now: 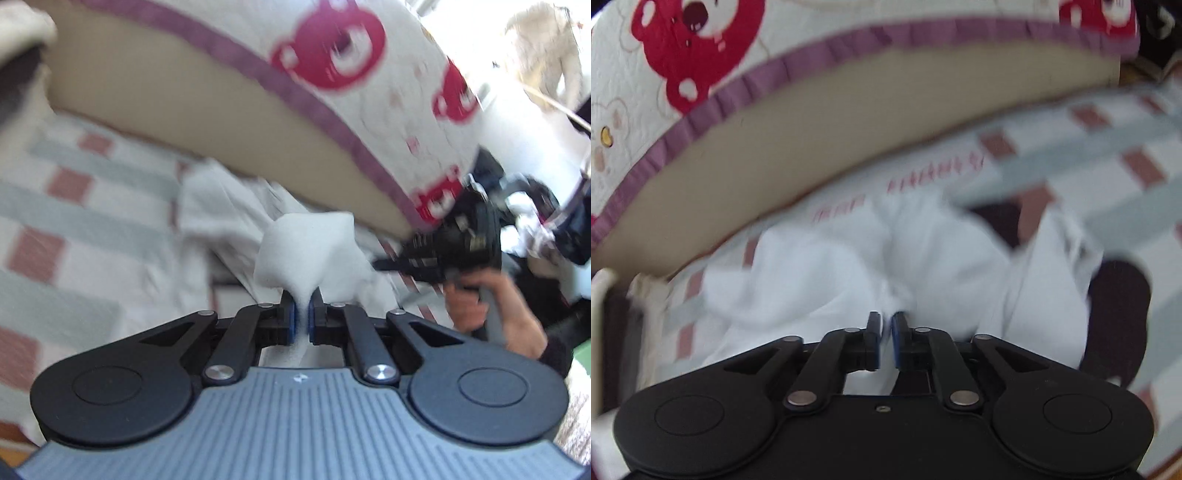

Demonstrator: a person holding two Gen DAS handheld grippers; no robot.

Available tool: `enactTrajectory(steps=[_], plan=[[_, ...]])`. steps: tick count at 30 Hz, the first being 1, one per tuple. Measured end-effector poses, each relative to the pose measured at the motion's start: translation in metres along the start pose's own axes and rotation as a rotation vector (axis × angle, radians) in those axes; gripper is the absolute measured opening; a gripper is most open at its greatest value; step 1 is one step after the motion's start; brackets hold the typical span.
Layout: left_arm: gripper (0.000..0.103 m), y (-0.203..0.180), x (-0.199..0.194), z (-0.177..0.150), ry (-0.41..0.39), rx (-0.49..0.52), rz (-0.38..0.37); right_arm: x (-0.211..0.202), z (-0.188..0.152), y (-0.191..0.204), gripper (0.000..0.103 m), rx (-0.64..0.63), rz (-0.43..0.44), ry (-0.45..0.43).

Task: Fold clothes

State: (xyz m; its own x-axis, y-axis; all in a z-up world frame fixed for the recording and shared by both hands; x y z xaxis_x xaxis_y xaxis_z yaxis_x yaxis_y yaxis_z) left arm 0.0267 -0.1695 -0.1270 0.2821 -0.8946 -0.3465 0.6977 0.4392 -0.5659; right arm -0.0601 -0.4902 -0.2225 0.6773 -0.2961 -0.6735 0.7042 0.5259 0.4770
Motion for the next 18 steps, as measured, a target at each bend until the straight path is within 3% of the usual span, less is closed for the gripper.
enactTrajectory(steps=[1, 2, 5, 7, 11, 13, 18], plan=[[0.006, -0.004, 0.004, -0.008, 0.023, -0.008, -0.015, -0.003, -0.008, 0.005, 0.048, 0.037, 0.043, 0.05], [0.006, -0.006, 0.006, -0.013, 0.035, -0.021, -0.03, -0.007, -0.018, 0.015, 0.061, 0.078, 0.104, 0.105], [0.006, -0.013, 0.005, -0.022, 0.057, -0.061, -0.077, -0.018, -0.047, 0.049, 0.065, 0.152, 0.264, 0.271], [0.006, -0.018, 0.003, -0.021, 0.056, -0.073, -0.108, -0.021, -0.066, 0.071, 0.07, 0.15, 0.312, 0.361], [0.006, -0.036, -0.003, -0.021, 0.055, -0.032, -0.166, -0.016, -0.095, 0.1, 0.074, 0.124, 0.321, 0.477], [0.006, -0.042, -0.007, -0.02, 0.05, -0.024, -0.184, -0.013, -0.107, 0.109, 0.079, 0.091, 0.309, 0.5], [0.006, -0.047, -0.011, -0.02, 0.044, -0.011, -0.199, -0.011, -0.12, 0.109, 0.08, 0.152, 0.325, 0.55]])
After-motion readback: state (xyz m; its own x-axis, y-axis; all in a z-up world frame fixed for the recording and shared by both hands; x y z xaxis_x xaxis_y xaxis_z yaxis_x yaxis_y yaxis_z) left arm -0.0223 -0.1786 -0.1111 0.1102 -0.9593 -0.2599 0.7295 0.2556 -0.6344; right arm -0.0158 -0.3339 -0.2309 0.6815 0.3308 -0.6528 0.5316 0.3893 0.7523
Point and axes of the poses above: each gripper's, at about its wrist camera, not at the fingertips, and x roughly the way its jaws point, y to its left, z to its top, the point moved 9 cm from there along x, roughly the way its jaws point, and after that the axes turned 12 degrees about -y, right-handed, at the moved point
